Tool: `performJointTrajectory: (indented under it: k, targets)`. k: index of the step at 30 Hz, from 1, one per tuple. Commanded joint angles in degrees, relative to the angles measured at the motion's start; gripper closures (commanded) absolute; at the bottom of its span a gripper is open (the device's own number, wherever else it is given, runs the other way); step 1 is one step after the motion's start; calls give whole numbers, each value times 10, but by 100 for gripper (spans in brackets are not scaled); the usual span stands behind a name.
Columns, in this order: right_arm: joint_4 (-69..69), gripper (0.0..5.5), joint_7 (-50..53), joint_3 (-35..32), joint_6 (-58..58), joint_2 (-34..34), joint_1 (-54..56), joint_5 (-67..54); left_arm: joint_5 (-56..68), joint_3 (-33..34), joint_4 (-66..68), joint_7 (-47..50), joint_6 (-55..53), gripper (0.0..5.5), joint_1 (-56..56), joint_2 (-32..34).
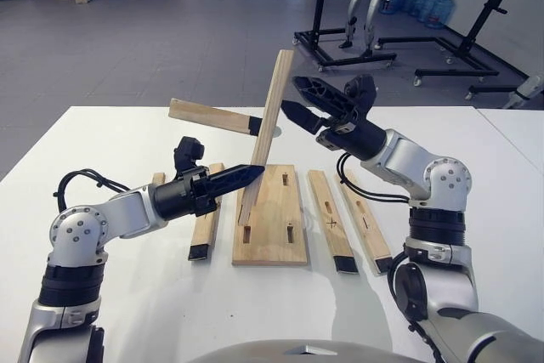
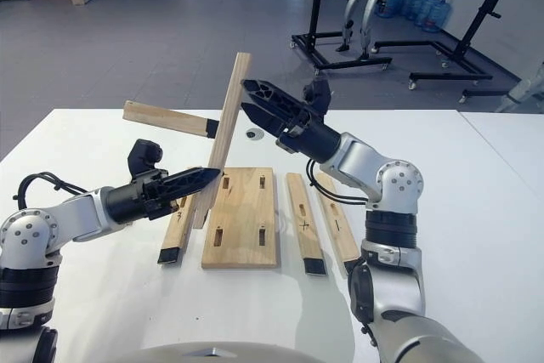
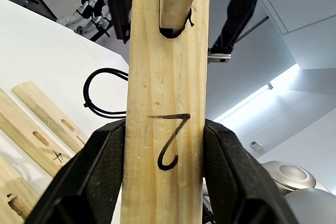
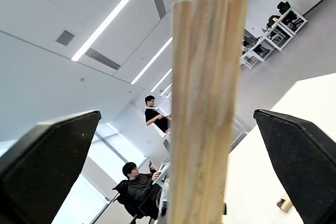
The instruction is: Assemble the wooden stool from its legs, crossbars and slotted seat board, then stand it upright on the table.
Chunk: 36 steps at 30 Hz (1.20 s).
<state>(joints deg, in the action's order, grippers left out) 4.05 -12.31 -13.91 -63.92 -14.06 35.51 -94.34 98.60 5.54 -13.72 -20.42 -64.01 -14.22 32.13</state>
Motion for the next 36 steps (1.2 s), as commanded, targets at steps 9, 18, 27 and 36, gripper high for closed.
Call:
performJointTrajectory:
  k: [9,18,27,36]
  targets:
    - [-18,10,11,22,0,7,19,-23,11,-8,-11,5,0,346,-2,6]
    - [33,10,3,32,7,17,58,-6,18,-16,-22,7,0,346,5,6]
    - [22,186,3,42,-11,25,27,-13,20,-20,-21,7,2,346,2,7]
    - [12,342,3,37,-12,18,15,-19,18,-23,-18,2,2,346,1,10]
